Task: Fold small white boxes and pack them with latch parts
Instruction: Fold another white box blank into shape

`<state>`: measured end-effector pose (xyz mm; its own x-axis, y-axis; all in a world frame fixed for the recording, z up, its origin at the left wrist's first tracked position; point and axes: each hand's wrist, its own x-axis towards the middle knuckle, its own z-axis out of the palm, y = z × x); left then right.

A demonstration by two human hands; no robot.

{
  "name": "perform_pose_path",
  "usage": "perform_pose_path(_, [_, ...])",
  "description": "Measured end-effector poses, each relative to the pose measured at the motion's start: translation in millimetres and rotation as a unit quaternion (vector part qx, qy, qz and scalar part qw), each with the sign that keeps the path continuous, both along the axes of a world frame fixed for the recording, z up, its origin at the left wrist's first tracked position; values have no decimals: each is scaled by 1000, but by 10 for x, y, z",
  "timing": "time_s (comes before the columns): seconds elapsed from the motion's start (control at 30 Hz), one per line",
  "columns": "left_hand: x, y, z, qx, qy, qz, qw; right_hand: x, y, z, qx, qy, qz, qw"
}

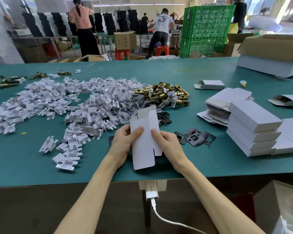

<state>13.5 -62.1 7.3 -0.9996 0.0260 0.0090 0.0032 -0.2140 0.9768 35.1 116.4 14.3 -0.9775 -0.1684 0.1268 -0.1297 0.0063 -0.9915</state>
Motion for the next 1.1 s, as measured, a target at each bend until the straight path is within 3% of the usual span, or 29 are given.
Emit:
perform_pose_path(0.67, [45, 41, 0, -4, 14, 7, 1000, -9, 13, -4, 6, 8, -72, 997])
perform_pose_path(1.1, [64, 54, 58, 0, 39, -24, 999, -51, -36, -31, 8, 31, -46, 998])
